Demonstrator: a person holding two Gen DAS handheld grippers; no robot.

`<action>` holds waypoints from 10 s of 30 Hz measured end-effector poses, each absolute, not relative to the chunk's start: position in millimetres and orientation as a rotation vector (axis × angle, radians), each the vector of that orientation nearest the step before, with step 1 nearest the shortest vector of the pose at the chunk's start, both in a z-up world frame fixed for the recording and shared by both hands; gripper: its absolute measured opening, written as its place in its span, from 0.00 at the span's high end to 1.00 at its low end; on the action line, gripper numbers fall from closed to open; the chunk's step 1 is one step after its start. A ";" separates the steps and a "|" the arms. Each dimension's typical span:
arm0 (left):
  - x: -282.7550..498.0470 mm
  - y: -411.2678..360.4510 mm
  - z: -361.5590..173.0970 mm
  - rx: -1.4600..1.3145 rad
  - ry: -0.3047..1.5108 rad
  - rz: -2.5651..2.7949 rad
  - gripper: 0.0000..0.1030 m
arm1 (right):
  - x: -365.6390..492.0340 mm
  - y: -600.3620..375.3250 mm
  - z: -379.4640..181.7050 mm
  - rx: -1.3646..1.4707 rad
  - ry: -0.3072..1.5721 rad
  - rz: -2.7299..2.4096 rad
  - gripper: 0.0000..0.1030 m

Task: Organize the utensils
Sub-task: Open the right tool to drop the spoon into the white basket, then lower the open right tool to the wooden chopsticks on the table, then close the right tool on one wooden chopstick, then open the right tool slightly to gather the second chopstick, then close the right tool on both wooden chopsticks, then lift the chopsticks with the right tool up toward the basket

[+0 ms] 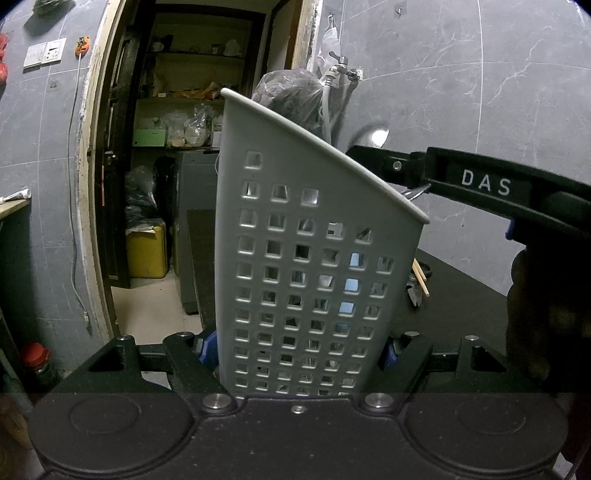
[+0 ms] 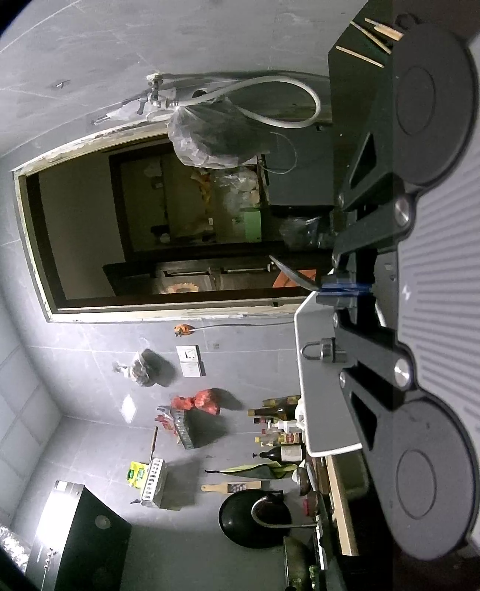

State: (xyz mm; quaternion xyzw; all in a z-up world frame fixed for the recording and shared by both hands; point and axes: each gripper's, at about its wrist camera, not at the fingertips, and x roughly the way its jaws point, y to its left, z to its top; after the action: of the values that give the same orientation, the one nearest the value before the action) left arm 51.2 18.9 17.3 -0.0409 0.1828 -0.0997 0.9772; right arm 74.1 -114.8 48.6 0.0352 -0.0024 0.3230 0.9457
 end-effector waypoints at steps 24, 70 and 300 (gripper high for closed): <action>51.5 20.4 17.6 -0.088 0.369 -0.199 0.24 | 62.6 -171.7 25.0 0.179 0.015 0.495 0.02; 52.0 29.5 13.6 -0.104 0.364 -0.219 0.24 | 205.1 -241.1 19.6 0.212 0.523 0.157 0.00; 64.7 25.8 13.7 -0.128 0.394 -0.202 0.23 | 195.8 -228.7 21.9 -0.205 0.947 0.478 0.82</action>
State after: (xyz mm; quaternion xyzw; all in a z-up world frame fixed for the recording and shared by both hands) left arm 64.7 25.8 13.7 -0.0636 0.1951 -0.1001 0.9736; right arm 195.8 -228.7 21.9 -0.0978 0.4509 0.2274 0.8576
